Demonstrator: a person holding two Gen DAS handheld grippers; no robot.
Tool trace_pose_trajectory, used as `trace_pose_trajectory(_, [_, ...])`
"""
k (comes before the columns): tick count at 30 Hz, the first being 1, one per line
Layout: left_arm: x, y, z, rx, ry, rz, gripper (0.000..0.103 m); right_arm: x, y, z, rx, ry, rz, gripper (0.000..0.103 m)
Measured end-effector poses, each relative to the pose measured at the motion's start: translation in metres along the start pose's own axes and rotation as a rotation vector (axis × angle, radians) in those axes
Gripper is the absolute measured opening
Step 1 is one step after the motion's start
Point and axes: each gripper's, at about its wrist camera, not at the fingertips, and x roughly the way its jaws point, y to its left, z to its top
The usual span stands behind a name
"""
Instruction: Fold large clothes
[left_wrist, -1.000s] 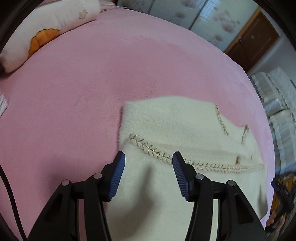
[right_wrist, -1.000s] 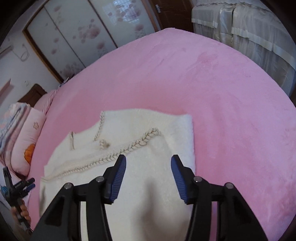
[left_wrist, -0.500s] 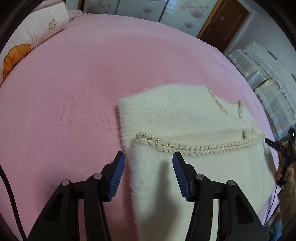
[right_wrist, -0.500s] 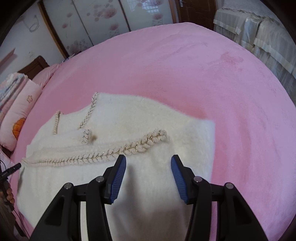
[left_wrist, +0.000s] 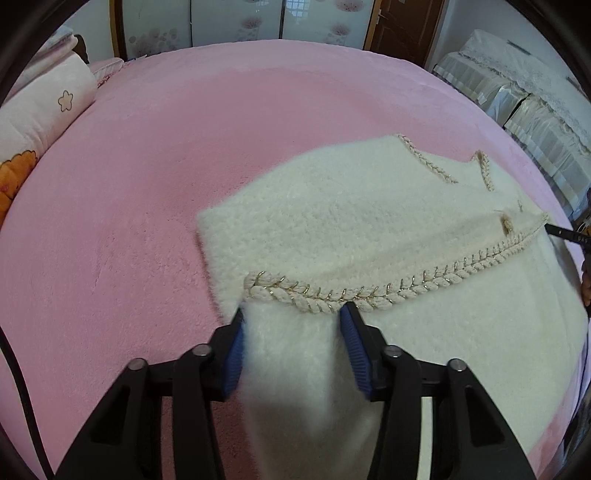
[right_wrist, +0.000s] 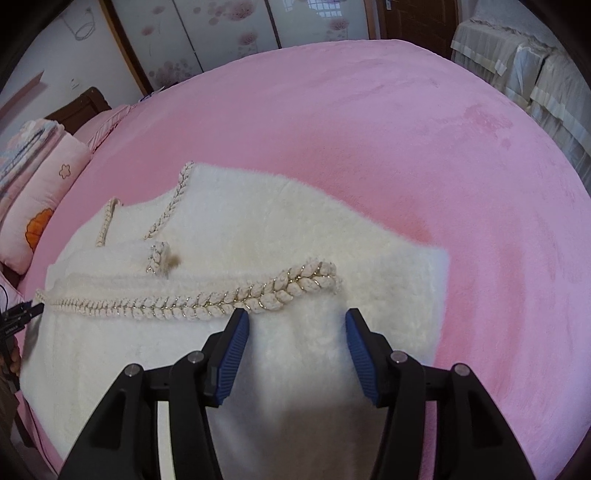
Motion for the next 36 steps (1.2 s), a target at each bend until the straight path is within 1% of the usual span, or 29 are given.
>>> trace_pose_trajectory(1, [0.001, -0.005, 0.000, 0.010, -0.002, 0.022, 0.028, 0.001, 0.002, 0.001, -0.010, -0.002, -0.007, 0.054])
trace_pose_trajectory(2, [0.000, -0.010, 0.000, 0.021, -0.001, 0.063, 0.022, 0.002, 0.003, 0.002, -0.018, -0.003, -0.012, 0.054])
trace_pose_trajectory(3, [-0.001, -0.015, -0.001, 0.028, 0.000, 0.089, 0.013, 0.003, 0.005, 0.003, -0.024, -0.005, -0.017, 0.054])
trace_pose_trajectory(4, [-0.004, -0.020, -0.002, 0.036, -0.002, 0.118, 0.009, 0.004, 0.007, 0.003, -0.032, -0.008, -0.028, 0.049])
trace_pose_trajectory(5, [-0.008, -0.024, -0.003, 0.047, -0.008, 0.153, 0.008, 0.003, 0.010, 0.001, -0.045, -0.018, -0.038, 0.044])
trace_pose_trajectory(6, [-0.012, -0.032, -0.004, 0.059, -0.016, 0.194, 0.007, 0.001, 0.015, -0.001, -0.063, -0.027, -0.067, 0.032])
trace_pose_trajectory(7, [-0.016, -0.040, -0.006, 0.070, -0.027, 0.231, 0.007, -0.001, 0.021, -0.004, -0.084, -0.035, -0.107, 0.014])
trace_pose_trajectory(8, [-0.020, -0.047, -0.007, 0.079, -0.041, 0.265, 0.007, -0.004, 0.026, -0.007, -0.107, -0.046, -0.148, 0.009])
trace_pose_trajectory(9, [-0.025, -0.053, -0.007, 0.081, -0.057, 0.299, 0.006, -0.008, 0.034, -0.012, -0.137, -0.064, -0.196, 0.009])
trace_pose_trajectory(11, [-0.040, -0.061, -0.006, 0.067, -0.101, 0.343, 0.006, -0.020, 0.045, -0.021, -0.172, -0.108, -0.247, 0.007])
trace_pose_trajectory(12, [-0.049, -0.063, -0.005, 0.056, -0.122, 0.356, 0.006, -0.029, 0.048, -0.025, -0.173, -0.133, -0.258, 0.007])
trace_pose_trajectory(14, [-0.068, -0.064, -0.001, 0.028, -0.166, 0.373, 0.006, -0.050, 0.049, -0.029, -0.139, -0.182, -0.247, 0.007])
trace_pose_trajectory(17, [-0.095, -0.059, 0.008, -0.028, -0.210, 0.356, 0.006, -0.087, 0.042, -0.028, -0.068, -0.264, -0.229, 0.007])
trace_pose_trajectory(19, [-0.107, -0.059, 0.017, -0.043, -0.235, 0.358, 0.006, -0.111, 0.035, -0.021, -0.015, -0.314, -0.203, 0.007])
trace_pose_trajectory(22, [-0.118, -0.067, 0.045, -0.043, -0.291, 0.382, 0.006, -0.131, 0.026, -0.007, 0.045, -0.364, -0.185, 0.007])
trace_pose_trajectory(24, [-0.119, -0.067, 0.066, -0.058, -0.312, 0.376, 0.006, -0.135, 0.020, 0.005, 0.078, -0.388, -0.183, 0.007])
trace_pose_trajectory(27, [-0.103, -0.067, 0.103, -0.068, -0.310, 0.380, 0.006, -0.130, 0.015, 0.025, 0.115, -0.410, -0.198, 0.007])
trace_pose_trajectory(30, [-0.067, -0.061, 0.132, -0.099, -0.265, 0.388, 0.006, -0.113, 0.008, 0.047, 0.156, -0.414, -0.209, 0.007])
trace_pose_trajectory(32, [-0.029, -0.056, 0.141, -0.118, -0.204, 0.395, 0.006, -0.092, 0.002, 0.060, 0.186, -0.389, -0.215, 0.007])
trace_pose_trajectory(34, [0.007, -0.055, 0.143, -0.116, -0.150, 0.400, 0.006, -0.059, -0.003, 0.067, 0.206, -0.336, -0.239, 0.007])
trace_pose_trajectory(36, [0.047, -0.053, 0.138, -0.102, -0.091, 0.415, 0.006, -0.021, -0.008, 0.067, 0.219, -0.263, -0.278, 0.007])
